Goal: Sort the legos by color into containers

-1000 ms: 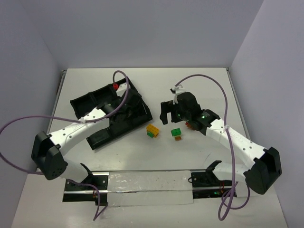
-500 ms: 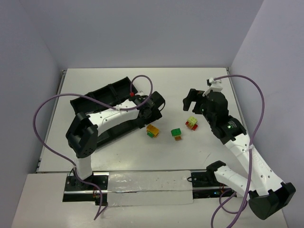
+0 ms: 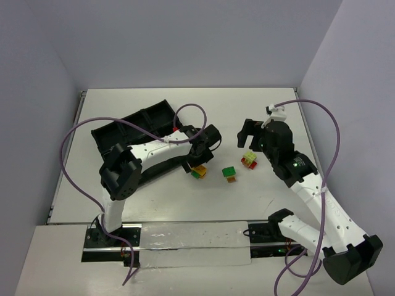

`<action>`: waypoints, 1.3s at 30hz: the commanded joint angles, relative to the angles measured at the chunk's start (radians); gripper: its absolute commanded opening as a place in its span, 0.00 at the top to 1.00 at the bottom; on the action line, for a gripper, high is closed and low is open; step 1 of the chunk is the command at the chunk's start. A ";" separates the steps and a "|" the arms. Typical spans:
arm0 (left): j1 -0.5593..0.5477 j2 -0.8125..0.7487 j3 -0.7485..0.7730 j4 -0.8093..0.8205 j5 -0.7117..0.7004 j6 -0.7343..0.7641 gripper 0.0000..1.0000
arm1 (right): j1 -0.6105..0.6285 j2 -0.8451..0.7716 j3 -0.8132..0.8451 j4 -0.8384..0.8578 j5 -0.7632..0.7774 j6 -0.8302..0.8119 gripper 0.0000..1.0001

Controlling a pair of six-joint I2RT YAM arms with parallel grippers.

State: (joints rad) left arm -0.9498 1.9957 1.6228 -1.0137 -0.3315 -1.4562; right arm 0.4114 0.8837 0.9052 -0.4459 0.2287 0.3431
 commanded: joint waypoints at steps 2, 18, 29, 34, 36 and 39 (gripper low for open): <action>-0.021 -0.005 0.012 -0.036 -0.017 -0.041 0.26 | -0.003 0.008 -0.020 0.021 0.011 -0.003 0.00; -0.026 0.023 0.000 -0.020 -0.034 -0.031 0.41 | -0.004 -0.006 -0.045 0.024 -0.010 -0.004 0.00; -0.040 0.012 -0.003 -0.020 -0.064 -0.026 0.65 | -0.003 -0.029 -0.061 0.019 0.002 0.002 0.00; -0.042 0.009 -0.010 -0.010 -0.061 -0.012 0.69 | -0.003 -0.036 -0.064 0.021 -0.003 0.014 0.00; -0.047 0.000 -0.009 0.004 -0.068 0.020 0.83 | -0.005 -0.042 -0.068 0.026 -0.012 0.025 0.00; -0.063 -0.027 -0.008 0.034 -0.086 0.097 0.99 | -0.005 -0.050 -0.072 0.036 -0.023 0.044 0.00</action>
State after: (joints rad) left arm -0.9868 2.0129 1.6157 -1.0298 -0.3704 -1.4557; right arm 0.4114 0.8640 0.8432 -0.4442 0.2106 0.3568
